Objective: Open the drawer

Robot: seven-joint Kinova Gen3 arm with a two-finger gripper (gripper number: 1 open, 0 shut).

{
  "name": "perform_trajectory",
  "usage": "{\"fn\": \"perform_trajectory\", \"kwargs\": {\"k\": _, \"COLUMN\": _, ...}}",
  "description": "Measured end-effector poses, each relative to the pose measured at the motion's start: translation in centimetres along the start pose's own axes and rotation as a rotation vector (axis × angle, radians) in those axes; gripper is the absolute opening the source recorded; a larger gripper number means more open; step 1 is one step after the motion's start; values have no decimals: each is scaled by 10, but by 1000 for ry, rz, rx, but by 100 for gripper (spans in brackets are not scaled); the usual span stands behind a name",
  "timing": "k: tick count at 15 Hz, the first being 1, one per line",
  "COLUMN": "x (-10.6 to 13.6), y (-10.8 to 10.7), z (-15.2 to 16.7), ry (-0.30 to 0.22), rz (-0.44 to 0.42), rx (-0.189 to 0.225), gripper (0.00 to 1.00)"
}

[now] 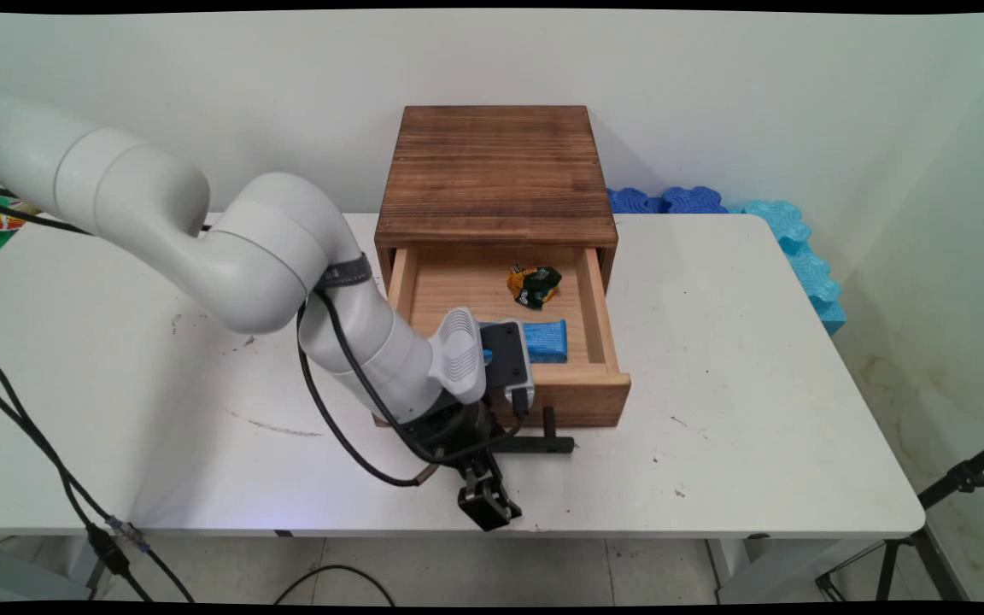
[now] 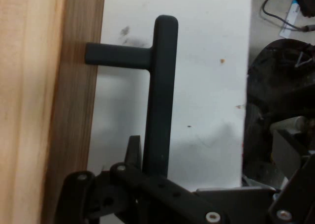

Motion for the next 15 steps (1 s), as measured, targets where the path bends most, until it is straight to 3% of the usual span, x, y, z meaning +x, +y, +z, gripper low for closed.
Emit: {"fn": "perform_trajectory", "kwargs": {"k": 15, "x": -3, "y": 30, "z": -5, "ry": 6, "rz": 25, "rx": -27, "gripper": 100}}
